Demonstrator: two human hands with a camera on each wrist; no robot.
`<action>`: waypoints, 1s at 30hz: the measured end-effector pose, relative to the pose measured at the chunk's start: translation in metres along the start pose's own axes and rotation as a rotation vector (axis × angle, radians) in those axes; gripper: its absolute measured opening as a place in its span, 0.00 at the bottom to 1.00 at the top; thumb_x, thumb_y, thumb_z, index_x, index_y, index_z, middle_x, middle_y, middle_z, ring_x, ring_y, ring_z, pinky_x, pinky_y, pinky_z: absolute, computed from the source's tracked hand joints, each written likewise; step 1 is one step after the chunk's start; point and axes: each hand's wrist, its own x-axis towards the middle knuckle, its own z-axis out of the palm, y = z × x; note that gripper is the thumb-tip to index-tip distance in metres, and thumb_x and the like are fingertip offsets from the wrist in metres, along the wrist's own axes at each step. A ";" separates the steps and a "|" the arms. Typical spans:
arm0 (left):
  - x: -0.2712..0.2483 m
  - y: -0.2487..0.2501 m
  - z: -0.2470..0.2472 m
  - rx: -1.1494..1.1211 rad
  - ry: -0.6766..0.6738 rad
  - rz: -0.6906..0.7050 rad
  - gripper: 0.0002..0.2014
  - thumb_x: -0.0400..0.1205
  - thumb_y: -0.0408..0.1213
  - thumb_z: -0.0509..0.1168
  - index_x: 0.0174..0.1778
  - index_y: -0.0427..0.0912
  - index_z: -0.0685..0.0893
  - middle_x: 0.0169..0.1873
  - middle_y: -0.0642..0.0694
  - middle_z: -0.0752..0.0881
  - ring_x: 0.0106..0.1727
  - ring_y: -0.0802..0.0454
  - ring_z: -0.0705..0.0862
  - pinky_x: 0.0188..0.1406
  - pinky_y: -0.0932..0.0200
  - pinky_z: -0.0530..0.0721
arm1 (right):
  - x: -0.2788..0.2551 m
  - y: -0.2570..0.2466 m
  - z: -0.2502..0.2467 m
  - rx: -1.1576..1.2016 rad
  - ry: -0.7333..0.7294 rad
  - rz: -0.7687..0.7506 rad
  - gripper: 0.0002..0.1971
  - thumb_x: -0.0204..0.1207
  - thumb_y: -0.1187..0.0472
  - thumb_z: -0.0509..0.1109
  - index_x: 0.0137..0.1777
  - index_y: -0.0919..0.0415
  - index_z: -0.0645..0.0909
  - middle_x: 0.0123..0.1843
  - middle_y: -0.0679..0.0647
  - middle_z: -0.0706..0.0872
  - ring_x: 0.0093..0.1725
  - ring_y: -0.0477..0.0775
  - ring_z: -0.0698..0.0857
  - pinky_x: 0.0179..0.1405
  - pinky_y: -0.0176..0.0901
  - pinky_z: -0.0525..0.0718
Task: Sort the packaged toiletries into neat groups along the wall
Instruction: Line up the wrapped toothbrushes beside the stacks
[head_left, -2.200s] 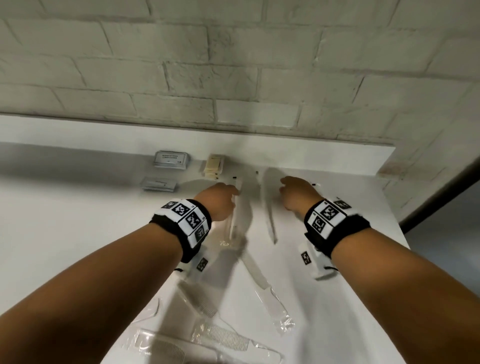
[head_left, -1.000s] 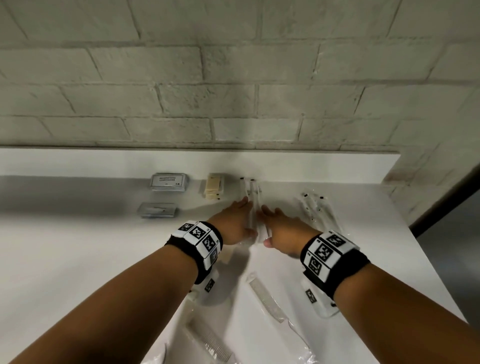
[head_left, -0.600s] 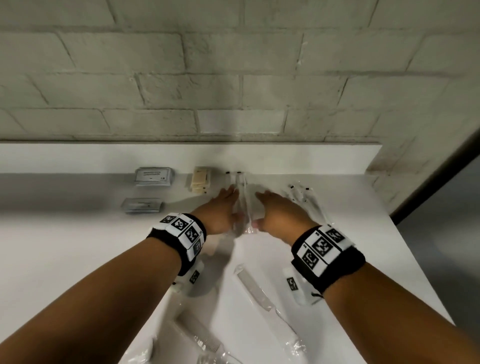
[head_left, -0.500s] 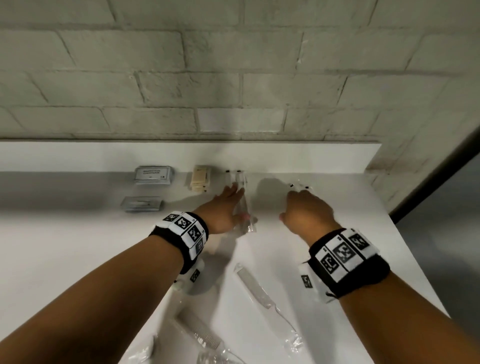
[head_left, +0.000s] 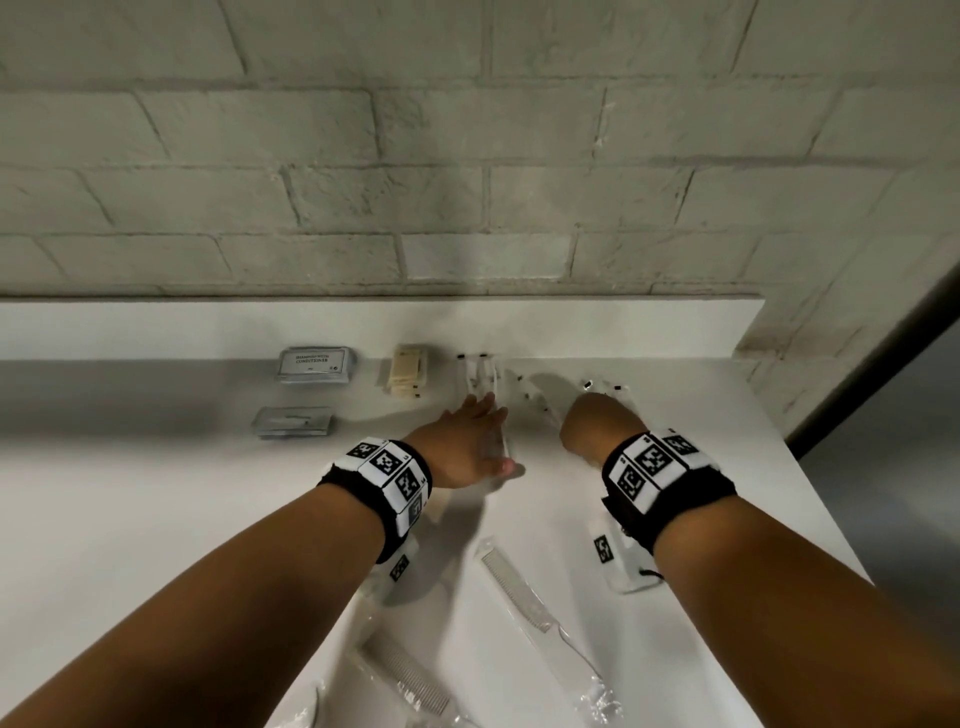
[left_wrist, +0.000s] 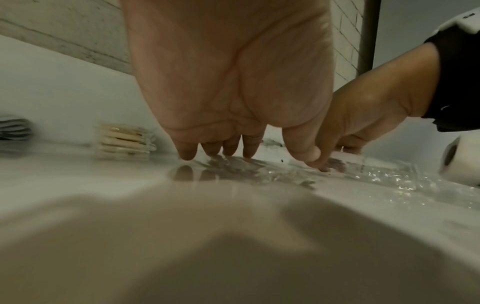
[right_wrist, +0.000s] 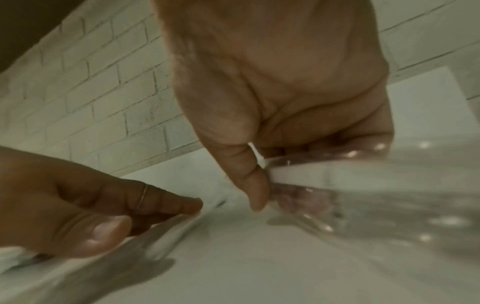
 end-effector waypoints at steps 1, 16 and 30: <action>0.000 0.000 0.000 -0.001 -0.002 -0.002 0.44 0.81 0.64 0.55 0.85 0.46 0.44 0.85 0.45 0.41 0.85 0.45 0.40 0.83 0.39 0.47 | -0.004 -0.006 -0.007 0.068 0.026 0.022 0.27 0.79 0.58 0.58 0.79 0.59 0.64 0.80 0.62 0.69 0.81 0.59 0.65 0.79 0.52 0.62; 0.009 -0.009 0.006 -0.033 0.012 0.004 0.46 0.78 0.68 0.57 0.85 0.48 0.45 0.85 0.46 0.41 0.85 0.45 0.39 0.83 0.38 0.47 | 0.002 -0.026 -0.006 0.363 0.108 -0.052 0.25 0.72 0.57 0.70 0.70 0.59 0.72 0.66 0.63 0.80 0.65 0.66 0.79 0.64 0.53 0.80; 0.006 -0.006 0.004 -0.048 0.075 -0.020 0.47 0.80 0.63 0.58 0.85 0.42 0.42 0.84 0.42 0.39 0.85 0.43 0.41 0.83 0.39 0.48 | 0.008 -0.025 -0.003 0.372 0.138 -0.194 0.24 0.76 0.67 0.64 0.72 0.53 0.75 0.70 0.55 0.82 0.71 0.55 0.78 0.67 0.40 0.74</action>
